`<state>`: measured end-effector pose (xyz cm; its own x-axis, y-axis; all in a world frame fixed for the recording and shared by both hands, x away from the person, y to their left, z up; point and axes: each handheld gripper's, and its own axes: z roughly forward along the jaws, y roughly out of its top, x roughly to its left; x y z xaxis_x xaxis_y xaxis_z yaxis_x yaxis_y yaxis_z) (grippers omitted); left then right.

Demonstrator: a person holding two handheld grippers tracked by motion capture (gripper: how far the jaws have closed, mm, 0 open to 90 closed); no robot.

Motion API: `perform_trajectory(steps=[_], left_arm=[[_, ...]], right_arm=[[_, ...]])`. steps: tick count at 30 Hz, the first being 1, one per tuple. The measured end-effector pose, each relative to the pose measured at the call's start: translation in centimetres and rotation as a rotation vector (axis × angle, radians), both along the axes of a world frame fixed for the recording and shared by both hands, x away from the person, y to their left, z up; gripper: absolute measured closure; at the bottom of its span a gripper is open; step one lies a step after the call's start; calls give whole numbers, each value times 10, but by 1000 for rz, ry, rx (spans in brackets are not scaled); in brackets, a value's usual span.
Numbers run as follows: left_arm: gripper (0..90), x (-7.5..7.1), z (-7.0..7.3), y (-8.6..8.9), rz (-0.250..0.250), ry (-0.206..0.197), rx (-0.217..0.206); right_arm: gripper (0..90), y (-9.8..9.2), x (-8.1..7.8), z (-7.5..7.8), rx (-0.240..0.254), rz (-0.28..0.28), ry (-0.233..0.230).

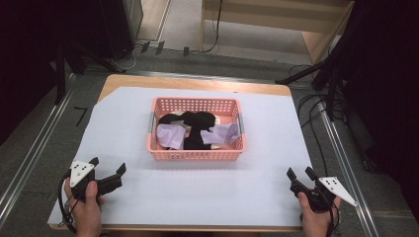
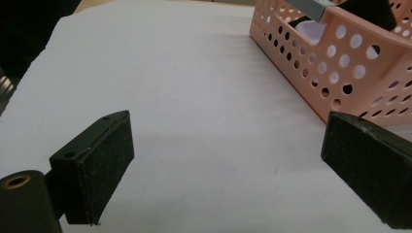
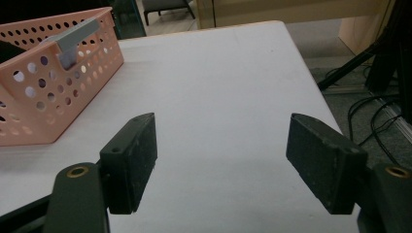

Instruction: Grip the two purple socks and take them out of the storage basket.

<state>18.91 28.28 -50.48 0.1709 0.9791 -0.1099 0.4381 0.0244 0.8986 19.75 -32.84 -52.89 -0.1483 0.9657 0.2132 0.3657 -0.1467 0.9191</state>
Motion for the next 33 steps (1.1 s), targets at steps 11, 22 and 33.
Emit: perform_trajectory(steps=[11,22,33], left_arm=[[67,-2,0,0,-20,-19,6],[72,-3,0,-1,-37,-23,14],[72,-2,0,-4,-40,-8,32]], right_arm=[[326,6,0,2,-56,-90,4],[409,40,13,32,-29,-26,4],[423,86,39,58,-31,45,11]])
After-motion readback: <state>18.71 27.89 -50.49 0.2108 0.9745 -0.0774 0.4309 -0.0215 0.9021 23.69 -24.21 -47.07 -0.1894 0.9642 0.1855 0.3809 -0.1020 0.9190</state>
